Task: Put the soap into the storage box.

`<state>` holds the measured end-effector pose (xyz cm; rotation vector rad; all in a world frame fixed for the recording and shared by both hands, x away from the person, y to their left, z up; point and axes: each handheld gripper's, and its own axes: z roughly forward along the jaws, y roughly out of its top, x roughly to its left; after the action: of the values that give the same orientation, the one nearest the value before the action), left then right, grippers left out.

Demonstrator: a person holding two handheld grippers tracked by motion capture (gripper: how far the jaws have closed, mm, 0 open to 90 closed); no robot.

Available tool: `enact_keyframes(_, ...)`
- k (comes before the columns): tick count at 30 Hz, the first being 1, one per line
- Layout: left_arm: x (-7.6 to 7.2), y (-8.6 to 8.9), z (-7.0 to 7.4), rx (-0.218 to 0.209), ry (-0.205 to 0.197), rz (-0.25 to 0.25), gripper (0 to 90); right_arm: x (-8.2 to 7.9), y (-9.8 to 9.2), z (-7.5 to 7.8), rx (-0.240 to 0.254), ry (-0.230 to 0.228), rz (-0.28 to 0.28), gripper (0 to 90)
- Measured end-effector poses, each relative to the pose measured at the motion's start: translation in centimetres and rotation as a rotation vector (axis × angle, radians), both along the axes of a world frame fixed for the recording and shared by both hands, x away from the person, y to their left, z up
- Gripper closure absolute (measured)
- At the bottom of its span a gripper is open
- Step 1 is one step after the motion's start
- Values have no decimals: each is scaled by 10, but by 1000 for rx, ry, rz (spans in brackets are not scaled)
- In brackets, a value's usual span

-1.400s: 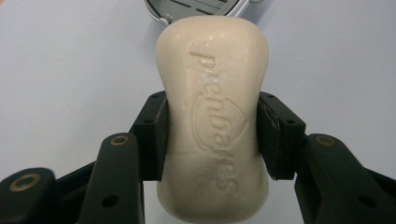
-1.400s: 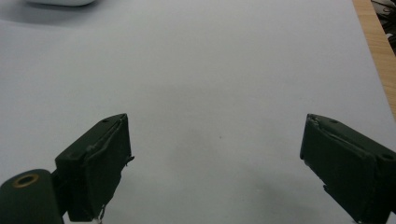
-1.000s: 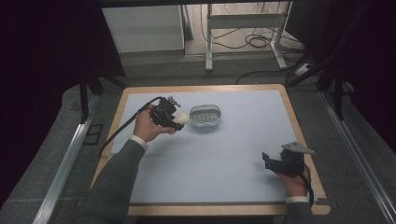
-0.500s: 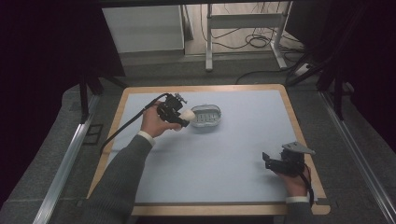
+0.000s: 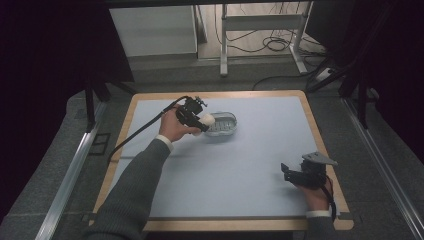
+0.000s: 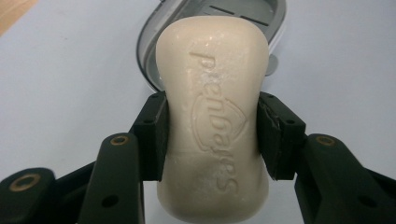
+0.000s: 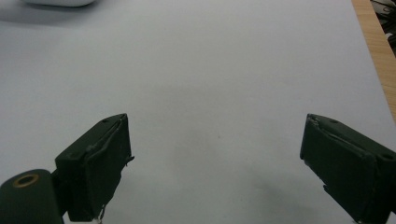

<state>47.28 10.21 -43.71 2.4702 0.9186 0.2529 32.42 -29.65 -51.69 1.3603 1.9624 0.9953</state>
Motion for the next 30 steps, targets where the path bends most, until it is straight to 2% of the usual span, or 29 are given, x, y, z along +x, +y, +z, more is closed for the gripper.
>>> enact_keyframes(5, 3, -8, 7, -18, -1, -23, 499, 0, 0, -1, -1, 5, -4, 85)
enact_keyframes(8, 5, -14, 10, 4, -16, -33, 499, 0, 0, -1, 0, 2, -2, 85)
enact_keyframes(10, 6, -19, 11, -3, -18, -39, 499, 0, 0, -1, -3, 2, -2, 85)
enact_keyframes(13, 7, -26, 13, 16, -28, -49, 499, 1, 0, -2, -2, 3, -3, 85)
enact_keyframes(15, 8, -31, 14, 9, -25, -61, 499, 1, 0, -2, -4, 5, -3, 85)
enact_keyframes(18, 11, -38, 16, 39, -36, -75, 499, 1, 0, -2, -3, 9, -4, 85)
enact_keyframes(22, 21, -42, 15, 2, 0, -75, 499, 1, -1, -3, -5, 10, -4, 85)
enact_keyframes(25, 26, -48, 13, 60, -18, -84, 499, 2, -2, -3, -4, 11, -9, 85)
enact_keyframes(26, 26, -50, 12, 65, -18, -90, 499, 2, -2, -3, -4, 12, -10, 85)
enact_keyframes(27, 26, -50, 12, 65, -18, -90, 499, 2, -2, -3, -4, 12, -10, 85)
enact_keyframes(30, 30, -60, 8, 26, 4, -112, 499, 2, -3, -4, -1, 16, -10, 85)
